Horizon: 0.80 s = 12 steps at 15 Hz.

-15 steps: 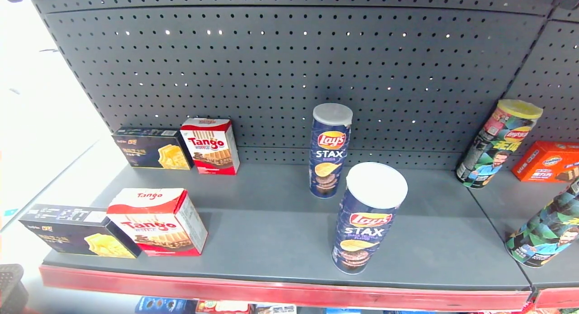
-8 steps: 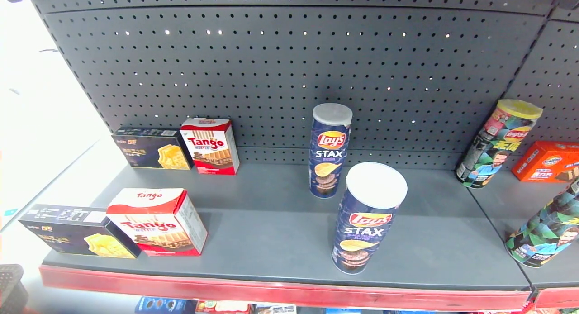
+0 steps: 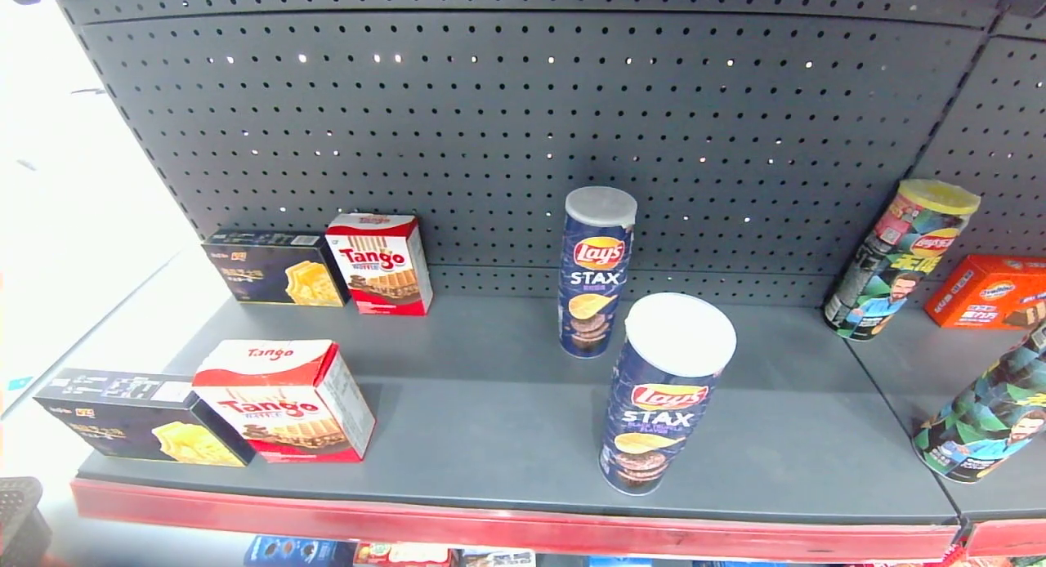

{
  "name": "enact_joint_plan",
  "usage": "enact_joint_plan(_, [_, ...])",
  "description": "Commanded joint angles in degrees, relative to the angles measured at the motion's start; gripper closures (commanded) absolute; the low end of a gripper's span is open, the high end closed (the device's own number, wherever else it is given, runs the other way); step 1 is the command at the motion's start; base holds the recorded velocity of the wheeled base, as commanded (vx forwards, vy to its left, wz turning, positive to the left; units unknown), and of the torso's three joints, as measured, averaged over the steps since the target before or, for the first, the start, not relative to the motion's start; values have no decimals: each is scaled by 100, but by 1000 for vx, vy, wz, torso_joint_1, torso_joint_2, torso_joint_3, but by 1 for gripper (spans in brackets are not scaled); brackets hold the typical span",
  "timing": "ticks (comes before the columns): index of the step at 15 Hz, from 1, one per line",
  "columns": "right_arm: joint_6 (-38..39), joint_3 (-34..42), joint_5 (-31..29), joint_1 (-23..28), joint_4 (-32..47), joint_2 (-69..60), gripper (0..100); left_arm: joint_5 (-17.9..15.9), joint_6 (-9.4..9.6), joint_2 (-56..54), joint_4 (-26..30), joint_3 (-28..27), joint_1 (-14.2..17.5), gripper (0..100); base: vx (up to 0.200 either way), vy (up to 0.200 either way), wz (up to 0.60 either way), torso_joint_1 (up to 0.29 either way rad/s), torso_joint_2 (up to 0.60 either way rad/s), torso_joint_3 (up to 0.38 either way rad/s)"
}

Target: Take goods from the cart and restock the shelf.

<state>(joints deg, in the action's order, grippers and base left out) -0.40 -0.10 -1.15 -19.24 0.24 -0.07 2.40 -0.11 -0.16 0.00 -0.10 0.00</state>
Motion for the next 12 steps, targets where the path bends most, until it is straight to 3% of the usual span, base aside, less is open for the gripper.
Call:
enact_joint_plan(1, [-4,-8,0,-1,11,7,0,-12,-15,16,0,1,0,0,0,0,0,0,0,0])
enact_joint_plan(2, [23,-175,-8,-1,-42,7,0,-47,11,16,26,-8,0,0,0,0,0,0,0,0])
enact_joint_plan(3, [278,-1414,-35,52,11,790,0,-82,29,16,44,-25,-26,0,0,0,0,0,0,0])
enact_joint_plan(4, [735,-1977,0,8,327,1809,0,-91,29,16,35,-25,-26,0,0,0,0,0,0,0])
enact_joint_plan(8, [-136,-2231,1204,-194,301,2873,0,-91,29,16,44,-25,-26,0,0,0,0,0,0,0])
enact_joint_plan(12, [-144,-2478,1240,-889,-86,4208,0,-135,20,16,44,-25,-44,0,0,0,0,0,0,0])
